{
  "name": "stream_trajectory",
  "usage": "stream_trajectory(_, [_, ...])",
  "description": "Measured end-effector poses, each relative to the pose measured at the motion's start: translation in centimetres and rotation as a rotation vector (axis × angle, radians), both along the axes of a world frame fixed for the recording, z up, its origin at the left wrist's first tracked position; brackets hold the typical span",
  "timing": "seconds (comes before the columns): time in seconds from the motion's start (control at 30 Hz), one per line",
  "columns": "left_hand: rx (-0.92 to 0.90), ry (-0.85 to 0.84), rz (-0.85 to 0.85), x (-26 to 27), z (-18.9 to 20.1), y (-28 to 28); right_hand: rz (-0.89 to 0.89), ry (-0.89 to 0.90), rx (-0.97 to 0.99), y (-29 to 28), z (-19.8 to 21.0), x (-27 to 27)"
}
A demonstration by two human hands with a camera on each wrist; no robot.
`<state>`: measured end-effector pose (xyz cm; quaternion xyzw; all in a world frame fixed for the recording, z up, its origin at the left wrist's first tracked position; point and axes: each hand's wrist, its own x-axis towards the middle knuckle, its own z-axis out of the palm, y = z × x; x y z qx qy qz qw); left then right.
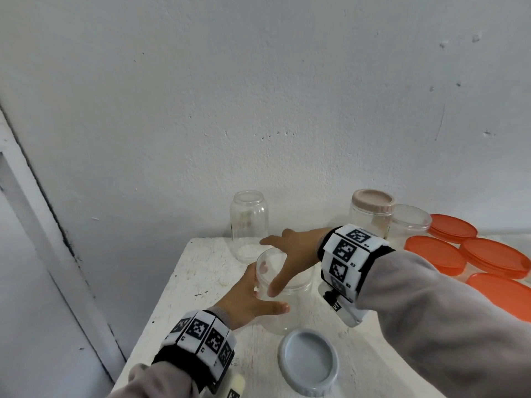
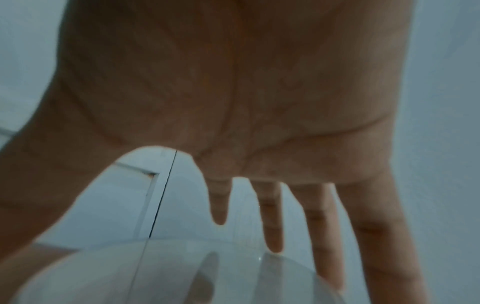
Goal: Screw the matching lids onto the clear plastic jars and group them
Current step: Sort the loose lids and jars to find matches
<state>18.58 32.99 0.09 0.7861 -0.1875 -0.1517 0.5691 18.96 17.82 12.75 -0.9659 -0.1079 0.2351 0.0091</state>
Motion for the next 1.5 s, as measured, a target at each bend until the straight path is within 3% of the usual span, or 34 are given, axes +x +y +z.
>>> stream_trajectory(0.13, [-0.011,0.000,0.007,0.0,0.0,-0.1,0.050,0.021,0.025,-0.1,0.6,0.0])
stream_trajectory(0.43, [0.007,0.005,0.001,0.2,-0.1,0.0,-0.047,-0.045,-0.050,-0.4,-0.2,0.1])
stream_trajectory(0.63, [0.001,0.005,0.018,0.1,-0.1,-0.1,0.047,0.035,0.095,-0.6,0.3,0.1])
stream_trajectory(0.87, [-0.003,0.004,-0.007,0.0,-0.1,-0.1,-0.006,-0.043,-0.008,-0.6,0.2,-0.2])
stream_trajectory(1.1, [-0.015,0.009,-0.005,-0.2,0.1,-0.3,0.072,0.047,0.005,-0.4,0.2,0.3])
stream_trajectory(1.5, [-0.006,0.015,0.008,-0.1,-0.1,-0.2,0.003,-0.169,0.087,-1.3,-2.9,-0.6])
